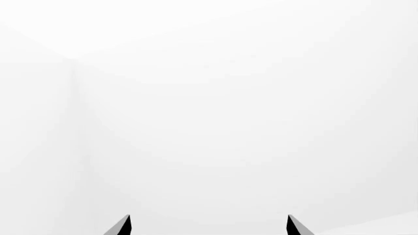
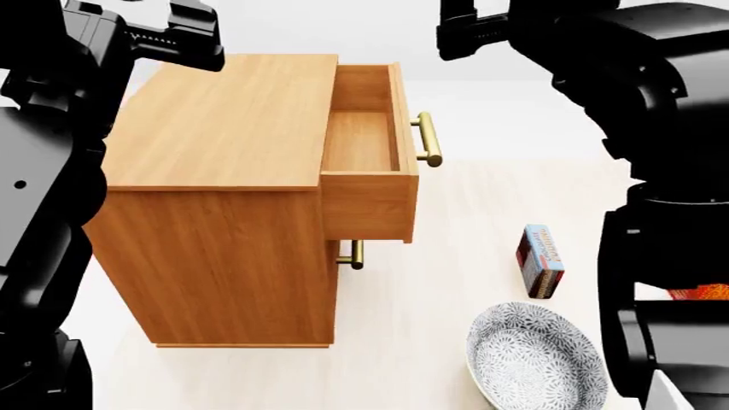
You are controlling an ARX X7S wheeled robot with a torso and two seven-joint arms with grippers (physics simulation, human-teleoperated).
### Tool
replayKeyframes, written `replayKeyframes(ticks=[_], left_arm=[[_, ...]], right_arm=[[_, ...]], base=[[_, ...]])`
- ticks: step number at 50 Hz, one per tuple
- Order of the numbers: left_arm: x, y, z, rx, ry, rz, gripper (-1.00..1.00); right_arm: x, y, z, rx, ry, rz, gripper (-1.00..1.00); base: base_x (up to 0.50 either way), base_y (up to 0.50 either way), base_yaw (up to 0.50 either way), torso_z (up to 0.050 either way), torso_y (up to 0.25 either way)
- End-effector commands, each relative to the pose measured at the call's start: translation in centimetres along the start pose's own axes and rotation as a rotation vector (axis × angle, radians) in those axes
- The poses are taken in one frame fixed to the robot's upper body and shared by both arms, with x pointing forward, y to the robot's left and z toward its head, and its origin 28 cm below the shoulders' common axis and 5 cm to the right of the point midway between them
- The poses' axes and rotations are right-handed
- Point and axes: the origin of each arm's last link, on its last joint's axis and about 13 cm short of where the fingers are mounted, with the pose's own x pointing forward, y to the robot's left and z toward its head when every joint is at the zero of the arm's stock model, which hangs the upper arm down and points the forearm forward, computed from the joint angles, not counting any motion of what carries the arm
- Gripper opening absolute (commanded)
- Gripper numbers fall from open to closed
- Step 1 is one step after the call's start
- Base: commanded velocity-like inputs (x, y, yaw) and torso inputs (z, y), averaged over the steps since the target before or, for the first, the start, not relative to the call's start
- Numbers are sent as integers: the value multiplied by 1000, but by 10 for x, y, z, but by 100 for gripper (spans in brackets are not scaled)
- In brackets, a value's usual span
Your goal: Put the chocolate pudding in the top drawer of the cabinet and close it.
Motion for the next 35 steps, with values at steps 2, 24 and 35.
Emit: replayKeyframes(ticks=[2, 24, 35], left_arm=[[0, 0, 0, 6, -1, -2, 100], [0, 0, 0, 10, 6, -1, 100], [0, 0, 0, 10, 9, 2, 100]], right_arm=[[12, 22, 8, 25, 104, 140, 100], [25, 50, 28, -17, 275, 219, 100], [31, 56, 29, -134, 376, 211, 100]], base=[[0, 0, 0, 0, 0], [0, 0, 0, 0, 0], [0, 0, 0, 0, 0]])
